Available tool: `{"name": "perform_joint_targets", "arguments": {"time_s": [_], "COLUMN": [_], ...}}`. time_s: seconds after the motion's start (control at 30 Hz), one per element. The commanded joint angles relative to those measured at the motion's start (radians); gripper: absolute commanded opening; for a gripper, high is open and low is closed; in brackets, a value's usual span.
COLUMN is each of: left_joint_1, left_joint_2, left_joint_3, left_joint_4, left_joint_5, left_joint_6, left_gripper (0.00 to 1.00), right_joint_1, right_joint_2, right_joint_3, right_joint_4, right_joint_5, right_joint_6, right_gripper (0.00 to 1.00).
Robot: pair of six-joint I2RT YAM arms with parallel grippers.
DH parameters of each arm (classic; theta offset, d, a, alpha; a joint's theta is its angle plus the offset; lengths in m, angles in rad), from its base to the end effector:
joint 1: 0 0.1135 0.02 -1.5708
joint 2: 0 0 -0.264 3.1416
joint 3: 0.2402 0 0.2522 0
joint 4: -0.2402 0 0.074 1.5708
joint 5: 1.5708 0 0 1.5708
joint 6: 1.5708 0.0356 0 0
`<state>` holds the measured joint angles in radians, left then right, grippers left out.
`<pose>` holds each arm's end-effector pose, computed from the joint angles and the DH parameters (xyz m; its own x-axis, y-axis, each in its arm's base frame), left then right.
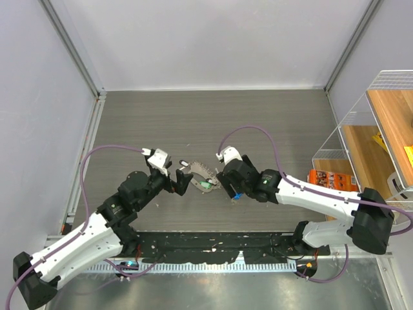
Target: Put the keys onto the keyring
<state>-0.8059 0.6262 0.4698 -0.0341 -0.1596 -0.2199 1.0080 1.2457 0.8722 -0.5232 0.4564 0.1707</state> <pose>0.1180 -0.1148 0.2687 -0.2598 -0.0404 -0.9648 0.5611 0.8069 -0.1848 0.1476 0.2046 0.2474 -0.5148 -0.5303 -0.6736 -0.5327 0.8135 -0.2333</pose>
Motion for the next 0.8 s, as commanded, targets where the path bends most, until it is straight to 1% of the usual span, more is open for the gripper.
{"name": "perform_joint_targets", "arguments": {"time_s": [0.0, 0.1, 0.23, 0.4, 0.57, 0.77], "left_joint_1": [-0.003, -0.003, -0.003, -0.001, -0.001, -0.001], "left_joint_2": [-0.026, -0.028, -0.031, -0.029, -0.023, -0.017], "left_joint_3": [-0.002, -0.002, -0.003, -0.003, -0.003, 0.0], "left_joint_4": [0.053, 0.053, 0.053, 0.051, 0.053, 0.053], "left_joint_5": [0.005, 0.009, 0.006, 0.002, 0.0, 0.002], "left_joint_6": [-0.013, -0.015, -0.013, -0.012, -0.01, -0.007], "left_gripper": [1.0, 0.99, 1.0, 1.0, 1.0, 1.0], "right_joint_1": [0.004, 0.004, 0.006, 0.02, 0.024, 0.026], "right_joint_2": [0.026, 0.038, 0.09, 0.172, 0.248, 0.293], "right_joint_3": [-0.05, -0.093, -0.111, -0.111, -0.082, -0.044], "right_joint_4": [0.136, 0.207, 0.253, 0.307, 0.322, 0.327], "right_joint_5": [-0.056, -0.077, -0.116, -0.122, -0.119, -0.111], "right_joint_6": [0.062, 0.069, 0.067, 0.05, 0.043, 0.03], "right_gripper": [0.75, 0.71, 0.67, 0.66, 0.61, 0.57]}}
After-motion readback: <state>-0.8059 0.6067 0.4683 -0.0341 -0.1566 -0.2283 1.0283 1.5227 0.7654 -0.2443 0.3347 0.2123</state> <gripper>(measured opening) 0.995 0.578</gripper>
